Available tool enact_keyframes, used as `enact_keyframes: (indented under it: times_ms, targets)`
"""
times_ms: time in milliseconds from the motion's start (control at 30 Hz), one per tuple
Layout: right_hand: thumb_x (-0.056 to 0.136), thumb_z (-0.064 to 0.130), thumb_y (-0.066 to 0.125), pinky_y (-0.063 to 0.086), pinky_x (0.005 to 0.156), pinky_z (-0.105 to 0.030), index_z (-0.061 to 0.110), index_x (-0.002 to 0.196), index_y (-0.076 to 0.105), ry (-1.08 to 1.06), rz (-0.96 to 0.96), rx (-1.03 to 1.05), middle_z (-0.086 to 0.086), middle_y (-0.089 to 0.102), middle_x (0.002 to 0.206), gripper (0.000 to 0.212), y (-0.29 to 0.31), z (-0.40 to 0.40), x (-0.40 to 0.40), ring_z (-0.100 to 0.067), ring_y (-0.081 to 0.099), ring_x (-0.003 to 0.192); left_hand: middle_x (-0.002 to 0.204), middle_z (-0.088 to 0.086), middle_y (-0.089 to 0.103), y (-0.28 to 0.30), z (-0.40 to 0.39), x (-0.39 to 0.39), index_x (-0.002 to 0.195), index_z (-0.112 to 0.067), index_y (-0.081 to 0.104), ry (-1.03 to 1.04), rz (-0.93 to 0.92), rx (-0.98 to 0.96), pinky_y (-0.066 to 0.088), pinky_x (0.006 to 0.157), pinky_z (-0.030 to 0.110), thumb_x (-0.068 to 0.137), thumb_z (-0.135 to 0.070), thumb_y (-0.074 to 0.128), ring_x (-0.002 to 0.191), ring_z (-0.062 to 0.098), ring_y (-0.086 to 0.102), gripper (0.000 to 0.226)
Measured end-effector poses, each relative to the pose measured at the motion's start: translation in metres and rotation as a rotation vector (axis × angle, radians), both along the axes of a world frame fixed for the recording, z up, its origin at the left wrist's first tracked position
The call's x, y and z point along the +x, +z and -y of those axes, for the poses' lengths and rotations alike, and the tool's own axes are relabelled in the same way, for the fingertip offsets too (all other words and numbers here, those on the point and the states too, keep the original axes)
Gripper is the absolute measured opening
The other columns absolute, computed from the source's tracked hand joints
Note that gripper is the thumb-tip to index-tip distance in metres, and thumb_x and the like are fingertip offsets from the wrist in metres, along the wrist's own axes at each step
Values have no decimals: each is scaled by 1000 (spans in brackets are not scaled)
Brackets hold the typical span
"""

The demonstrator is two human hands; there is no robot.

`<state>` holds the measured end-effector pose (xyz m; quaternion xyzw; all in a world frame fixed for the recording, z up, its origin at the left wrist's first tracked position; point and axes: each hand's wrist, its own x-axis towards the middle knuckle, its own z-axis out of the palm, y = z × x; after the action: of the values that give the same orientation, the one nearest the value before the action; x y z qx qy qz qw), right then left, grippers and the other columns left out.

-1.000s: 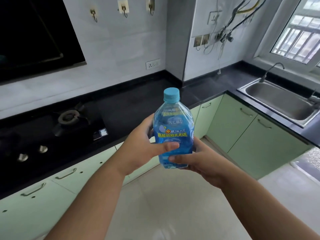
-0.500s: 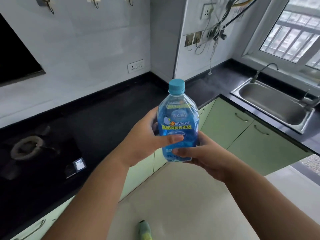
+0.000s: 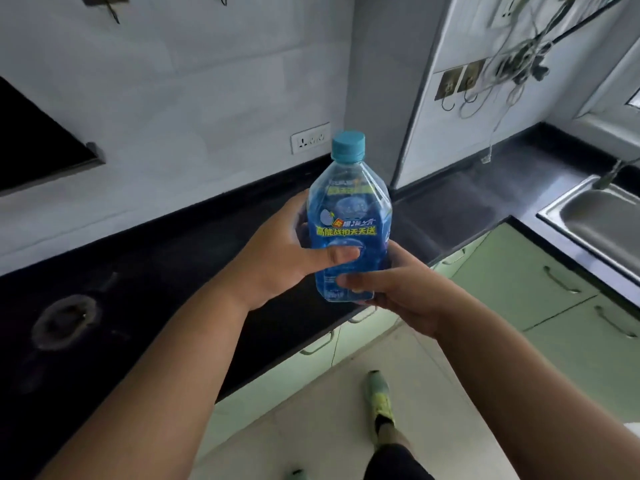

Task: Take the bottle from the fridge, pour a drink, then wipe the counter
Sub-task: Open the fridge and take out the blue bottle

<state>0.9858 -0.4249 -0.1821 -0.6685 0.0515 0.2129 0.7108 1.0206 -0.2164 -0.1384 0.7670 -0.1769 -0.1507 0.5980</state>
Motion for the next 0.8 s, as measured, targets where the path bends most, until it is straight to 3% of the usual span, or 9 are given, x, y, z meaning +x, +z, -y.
enact_keyframes:
  times_ms: [267,467,633,800]
  targets:
    - [80,-3,84,54,106,-52,18,137,57,311,-26,0,-6,74,127,66,-22,7,136,-26,72,117,127,-14,71,-17,9,74,141,-34,53,334,9,95,56,103,42,76,-31,91,118,5,67,75]
    - [74,-5,88,53,106,-54,20,140,53,459,-17,-36,-6,72,130,78,-45,9,214,-27,71,119,124,-21,70,-30,19,109,142,-34,50,514,-3,171,56,101,31,74,-28,94,112,-4,67,82]
    - [75,-5,88,56,103,-48,22,138,55,568,3,-82,-4,73,128,75,-59,-6,246,-23,71,118,122,-24,67,-46,13,126,142,-36,47,591,-43,212,54,93,20,75,-30,93,110,-10,64,83]
    - [72,2,92,58,102,-44,27,133,59,612,54,-224,2,76,121,74,-83,-22,260,-15,72,114,123,-21,65,-73,7,141,142,-35,44,585,-82,276,55,96,25,73,-26,93,113,-4,64,85]
